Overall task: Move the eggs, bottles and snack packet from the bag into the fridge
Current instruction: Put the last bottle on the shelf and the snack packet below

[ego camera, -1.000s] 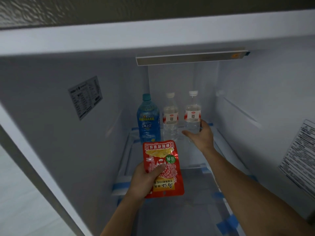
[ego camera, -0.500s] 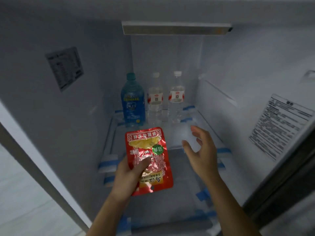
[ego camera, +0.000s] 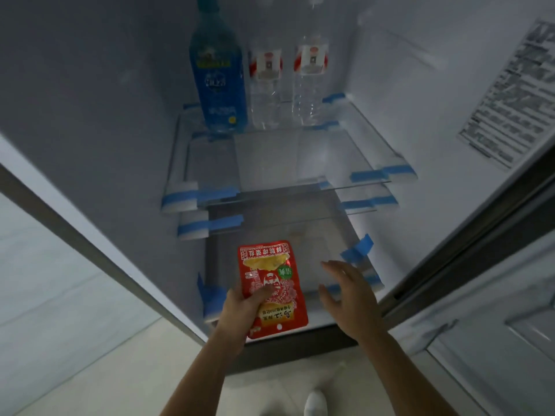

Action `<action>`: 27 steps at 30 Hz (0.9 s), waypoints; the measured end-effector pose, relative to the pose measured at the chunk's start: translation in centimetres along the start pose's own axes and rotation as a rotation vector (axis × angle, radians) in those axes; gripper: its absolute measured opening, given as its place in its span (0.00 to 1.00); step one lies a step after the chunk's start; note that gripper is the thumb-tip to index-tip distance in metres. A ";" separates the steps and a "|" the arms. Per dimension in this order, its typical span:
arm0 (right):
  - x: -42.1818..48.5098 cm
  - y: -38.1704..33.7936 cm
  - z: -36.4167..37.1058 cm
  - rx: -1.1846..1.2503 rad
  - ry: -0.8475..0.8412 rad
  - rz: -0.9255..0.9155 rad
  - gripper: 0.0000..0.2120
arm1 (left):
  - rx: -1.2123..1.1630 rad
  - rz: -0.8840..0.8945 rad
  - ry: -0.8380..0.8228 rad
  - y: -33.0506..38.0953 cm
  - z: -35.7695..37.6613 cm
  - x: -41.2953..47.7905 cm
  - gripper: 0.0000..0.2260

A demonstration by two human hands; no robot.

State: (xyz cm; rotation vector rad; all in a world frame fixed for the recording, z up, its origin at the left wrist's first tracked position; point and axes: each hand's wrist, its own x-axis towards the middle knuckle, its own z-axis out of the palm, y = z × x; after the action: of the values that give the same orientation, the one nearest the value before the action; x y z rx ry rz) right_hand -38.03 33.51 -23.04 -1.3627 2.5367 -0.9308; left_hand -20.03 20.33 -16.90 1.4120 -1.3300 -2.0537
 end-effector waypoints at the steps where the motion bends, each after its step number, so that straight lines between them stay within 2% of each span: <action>1: 0.0 0.3 0.8 -0.050 -0.068 0.019 0.27 | 0.022 -0.007 0.022 -0.6 -0.2 1.0 0.10; 5: 0.5 1.2 3.6 -0.233 -0.227 0.042 0.30 | 0.088 -0.023 0.083 -2.3 -0.8 4.9 0.09; 10: 0.0 2.6 6.5 -0.391 -0.354 0.034 0.44 | 0.234 0.026 0.131 -3.6 -0.6 8.3 0.08; 14: -0.4 3.1 7.5 -0.457 -0.362 0.039 0.40 | 0.384 0.102 0.119 -4.4 0.0 9.7 0.14; 16: -0.2 3.2 7.5 -0.471 -0.375 0.060 0.39 | 0.564 0.171 0.111 -4.8 0.0 9.2 0.21; 19: 0.3 3.7 7.5 -0.497 -0.363 0.092 0.37 | 1.109 0.423 0.217 -6.5 -0.9 8.3 0.29; 21: 0.4 4.2 7.4 -0.514 -0.358 0.111 0.36 | 1.317 0.626 0.156 -7.8 -1.7 8.3 0.26; 23: 0.4 4.8 7.5 -0.526 -0.334 0.103 0.35 | 1.396 0.781 0.017 -8.9 -2.3 9.0 0.23; 27: 0.7 5.2 7.9 -0.493 -0.290 0.092 0.36 | 1.464 0.785 -0.102 -8.5 -1.9 11.1 0.23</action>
State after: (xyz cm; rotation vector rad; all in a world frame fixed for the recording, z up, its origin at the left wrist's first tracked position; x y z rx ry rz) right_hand -39.20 31.44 -32.17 -1.3492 2.6587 -0.0712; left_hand -21.57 16.15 -30.25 0.7478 -2.9860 -0.4617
